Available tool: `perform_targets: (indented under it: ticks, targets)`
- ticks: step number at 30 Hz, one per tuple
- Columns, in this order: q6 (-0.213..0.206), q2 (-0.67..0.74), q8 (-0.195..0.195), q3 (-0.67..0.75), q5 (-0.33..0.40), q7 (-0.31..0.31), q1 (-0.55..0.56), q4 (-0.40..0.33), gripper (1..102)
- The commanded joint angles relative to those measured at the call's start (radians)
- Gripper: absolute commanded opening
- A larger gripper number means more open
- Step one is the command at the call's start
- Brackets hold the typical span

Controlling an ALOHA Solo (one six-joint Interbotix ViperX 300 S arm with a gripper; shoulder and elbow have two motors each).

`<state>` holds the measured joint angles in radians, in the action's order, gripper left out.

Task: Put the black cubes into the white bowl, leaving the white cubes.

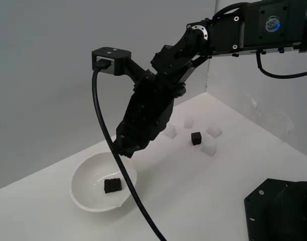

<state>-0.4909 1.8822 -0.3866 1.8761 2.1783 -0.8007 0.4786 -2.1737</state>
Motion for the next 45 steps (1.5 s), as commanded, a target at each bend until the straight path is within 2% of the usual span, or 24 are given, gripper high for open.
perform_targets:
  ticks: [1, 5, 6, 9, 13, 14, 15, 18, 19, 26, 30, 36, 39, 42, 45]
  targets:
    - [-0.028, -0.031, 0.002, -0.026, -0.046, 0.017, 0.026, 0.037, 3]
    - [-0.04, -0.117, -0.003, -0.112, -0.071, 0.021, 0.049, 0.063, 7]
    - [-0.049, -0.133, -0.006, -0.129, -0.077, 0.021, 0.052, 0.067, 12]
    - [-0.095, -0.173, -0.021, -0.172, -0.089, 0.028, 0.055, 0.078, 38]
    - [-0.117, -0.206, -0.037, -0.202, -0.098, 0.031, 0.055, 0.089, 45]
    - [-0.12, -0.212, -0.041, -0.209, -0.1, 0.031, 0.057, 0.091, 49]
    - [-0.124, -0.215, -0.044, -0.21, -0.101, 0.032, 0.055, 0.091, 57]
    - [-0.132, -0.219, -0.046, -0.216, -0.101, 0.035, 0.057, 0.092, 93]
    - [-0.132, -0.219, -0.046, -0.216, -0.101, 0.035, 0.055, 0.092, 100]
    - [-0.132, -0.201, -0.048, -0.196, -0.101, 0.032, 0.057, 0.091, 100]
    - [-0.107, -0.15, -0.048, -0.143, -0.1, 0.026, 0.035, 0.091, 98]
    - [-0.067, -0.052, -0.048, -0.048, -0.095, -0.037, -0.107, 0.087, 96]
    - [-0.032, -0.021, -0.061, -0.017, -0.089, -0.078, -0.193, 0.081, 94]
    - [-0.005, 0.003, -0.078, 0.009, -0.074, -0.092, -0.273, 0.066, 88]
    - [0.006, 0.02, -0.091, 0.028, -0.048, -0.1, -0.356, 0.038, 74]
